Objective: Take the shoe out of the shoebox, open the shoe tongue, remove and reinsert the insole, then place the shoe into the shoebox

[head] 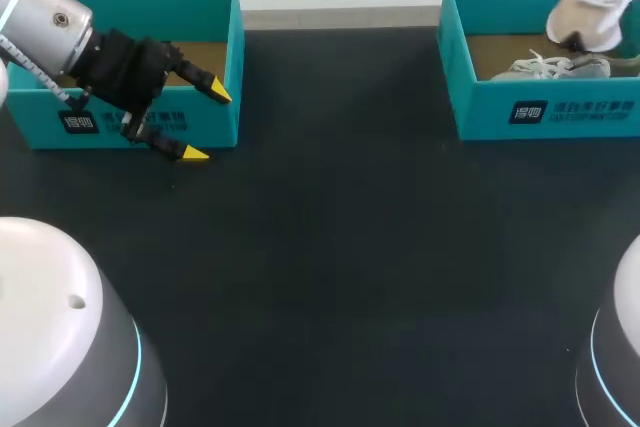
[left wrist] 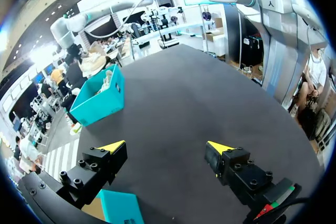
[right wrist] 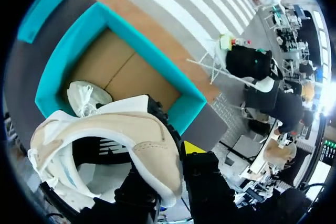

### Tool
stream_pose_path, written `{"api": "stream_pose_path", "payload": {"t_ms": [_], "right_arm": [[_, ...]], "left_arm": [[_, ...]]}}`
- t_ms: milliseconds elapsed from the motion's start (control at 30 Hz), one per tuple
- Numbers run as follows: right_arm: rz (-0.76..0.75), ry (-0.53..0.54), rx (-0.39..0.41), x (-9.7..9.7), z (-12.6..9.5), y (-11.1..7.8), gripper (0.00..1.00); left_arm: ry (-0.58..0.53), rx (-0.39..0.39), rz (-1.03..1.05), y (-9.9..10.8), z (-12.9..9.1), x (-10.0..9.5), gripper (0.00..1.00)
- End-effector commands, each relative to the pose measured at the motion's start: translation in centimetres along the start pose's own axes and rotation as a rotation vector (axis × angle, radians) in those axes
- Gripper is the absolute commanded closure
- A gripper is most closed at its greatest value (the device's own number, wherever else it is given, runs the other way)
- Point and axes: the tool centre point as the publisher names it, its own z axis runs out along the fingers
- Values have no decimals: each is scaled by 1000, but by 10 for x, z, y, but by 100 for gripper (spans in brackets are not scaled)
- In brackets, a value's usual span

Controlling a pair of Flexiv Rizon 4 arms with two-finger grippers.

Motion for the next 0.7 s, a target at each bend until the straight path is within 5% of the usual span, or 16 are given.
{"api": "stream_pose_path", "payload": {"t_ms": [33,67,700], "right_arm": [[591,38,125,8,-6,-9,100],[617,67,177,11,-6,-12,100],[635,49,157,11,-6,-13,100]], "left_arm": [[3,-2,0,0,0,0,0],[3,-2,0,0,0,0,0],[3,-2,0,0,0,0,0]]}}
